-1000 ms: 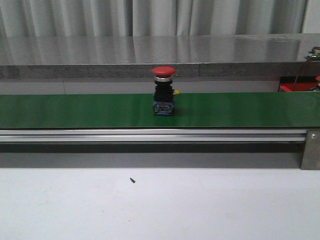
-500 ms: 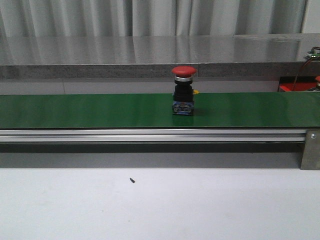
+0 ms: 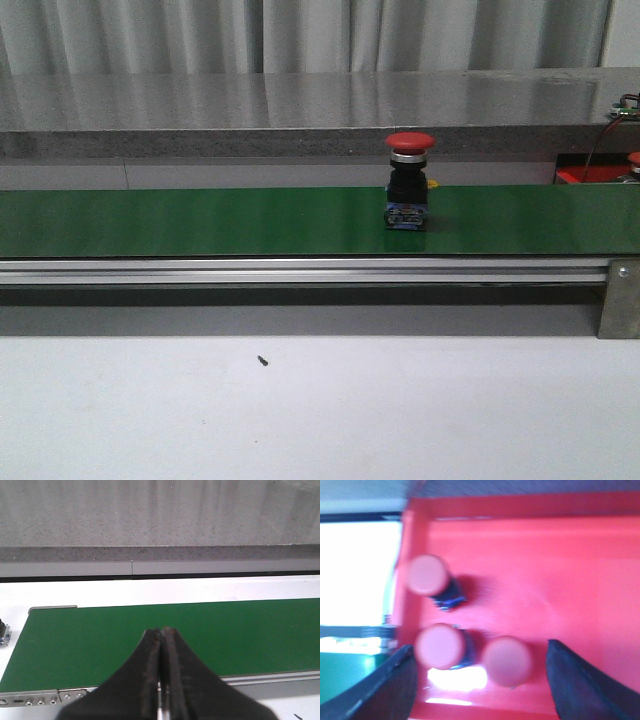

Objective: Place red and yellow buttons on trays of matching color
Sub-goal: 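Lower the red button into the red tray and open the right gripper, then grasp the second red button at the belt's end with the right gripper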

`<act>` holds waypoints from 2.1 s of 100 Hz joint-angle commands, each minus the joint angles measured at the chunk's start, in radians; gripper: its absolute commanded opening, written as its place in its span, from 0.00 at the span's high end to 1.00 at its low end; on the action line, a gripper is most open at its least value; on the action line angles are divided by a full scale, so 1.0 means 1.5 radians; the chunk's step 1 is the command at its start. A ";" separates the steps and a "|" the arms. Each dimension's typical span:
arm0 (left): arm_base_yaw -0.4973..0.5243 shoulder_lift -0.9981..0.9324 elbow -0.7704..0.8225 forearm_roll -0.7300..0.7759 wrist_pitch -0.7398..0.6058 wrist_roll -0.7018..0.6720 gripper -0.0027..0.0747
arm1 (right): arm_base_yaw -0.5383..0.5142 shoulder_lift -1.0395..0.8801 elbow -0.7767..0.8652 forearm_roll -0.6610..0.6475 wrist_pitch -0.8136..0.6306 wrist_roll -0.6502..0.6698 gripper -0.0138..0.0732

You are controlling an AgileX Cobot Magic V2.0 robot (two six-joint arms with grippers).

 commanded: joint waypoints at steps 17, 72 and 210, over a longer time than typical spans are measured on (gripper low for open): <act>-0.005 0.002 -0.020 -0.022 -0.038 -0.001 0.99 | 0.020 -0.153 0.045 0.048 0.005 -0.010 0.22; -0.005 0.002 -0.020 -0.022 -0.038 -0.001 0.99 | 0.168 -0.305 0.265 0.050 0.027 -0.063 0.22; -0.005 0.002 -0.020 -0.022 -0.038 -0.001 0.99 | 0.288 -0.179 0.286 0.051 -0.084 -0.151 0.75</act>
